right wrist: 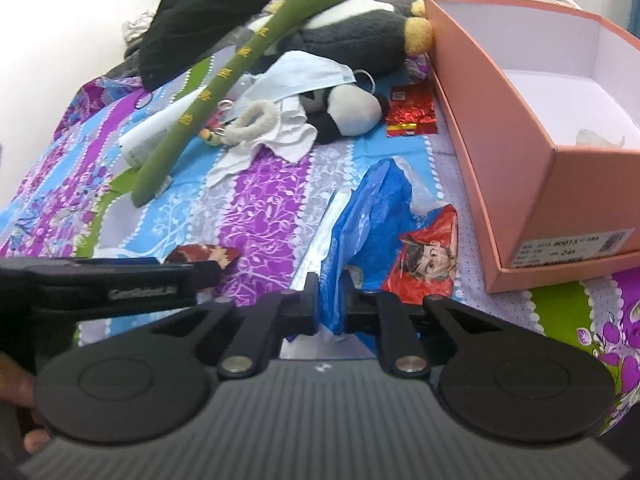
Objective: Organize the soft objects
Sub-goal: 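Lift the red candy wrapper with the left gripper while the right gripper grasps the blue tissue pack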
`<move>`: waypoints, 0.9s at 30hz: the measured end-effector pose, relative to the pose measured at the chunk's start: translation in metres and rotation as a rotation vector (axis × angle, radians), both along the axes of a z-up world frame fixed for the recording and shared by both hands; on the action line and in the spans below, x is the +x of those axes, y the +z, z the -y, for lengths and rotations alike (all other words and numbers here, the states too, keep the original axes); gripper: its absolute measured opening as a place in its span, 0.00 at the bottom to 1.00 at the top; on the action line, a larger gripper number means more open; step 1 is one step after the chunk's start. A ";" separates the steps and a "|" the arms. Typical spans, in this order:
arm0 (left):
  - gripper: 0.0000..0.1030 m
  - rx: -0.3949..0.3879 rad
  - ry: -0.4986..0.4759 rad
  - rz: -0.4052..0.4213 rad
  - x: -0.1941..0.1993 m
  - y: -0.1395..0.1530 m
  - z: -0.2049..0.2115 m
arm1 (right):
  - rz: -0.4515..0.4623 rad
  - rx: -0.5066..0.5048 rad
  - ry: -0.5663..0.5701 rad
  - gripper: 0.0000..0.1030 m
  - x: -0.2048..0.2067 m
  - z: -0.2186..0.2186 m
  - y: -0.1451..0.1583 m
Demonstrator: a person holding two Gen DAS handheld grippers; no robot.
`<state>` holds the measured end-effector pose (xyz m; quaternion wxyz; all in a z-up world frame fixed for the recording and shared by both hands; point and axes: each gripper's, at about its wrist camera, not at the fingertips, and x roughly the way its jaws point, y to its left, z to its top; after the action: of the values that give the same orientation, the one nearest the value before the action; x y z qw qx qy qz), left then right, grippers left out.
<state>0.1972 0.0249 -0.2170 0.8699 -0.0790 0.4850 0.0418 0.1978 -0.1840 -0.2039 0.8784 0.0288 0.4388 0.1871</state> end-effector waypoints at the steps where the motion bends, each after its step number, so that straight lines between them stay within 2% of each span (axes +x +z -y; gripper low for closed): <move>1: 0.68 -0.001 0.001 -0.002 0.001 -0.001 -0.001 | 0.003 -0.001 0.005 0.11 -0.001 0.000 0.001; 7: 0.66 0.011 0.001 0.011 0.005 -0.005 -0.002 | 0.009 -0.021 0.019 0.11 -0.001 0.000 -0.001; 9: 0.61 -0.001 0.001 0.012 0.007 -0.008 -0.004 | -0.008 -0.020 0.006 0.13 0.002 0.002 -0.006; 11: 0.48 -0.009 0.000 0.008 0.008 -0.010 -0.004 | -0.027 -0.008 -0.013 0.22 0.004 0.004 -0.010; 13: 0.45 -0.003 -0.001 0.011 0.009 -0.012 -0.003 | -0.027 -0.012 -0.018 0.23 0.005 0.005 -0.012; 25: 0.37 -0.010 0.001 0.050 0.005 -0.012 -0.006 | 0.001 -0.052 0.034 0.32 0.007 -0.001 -0.018; 27: 0.36 -0.012 0.001 0.056 0.003 -0.010 -0.005 | 0.002 -0.058 0.038 0.28 0.007 -0.002 -0.019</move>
<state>0.2001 0.0302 -0.2272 0.8828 -0.0856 0.4605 0.0370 0.2049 -0.1823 -0.2228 0.8756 -0.0054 0.4437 0.1910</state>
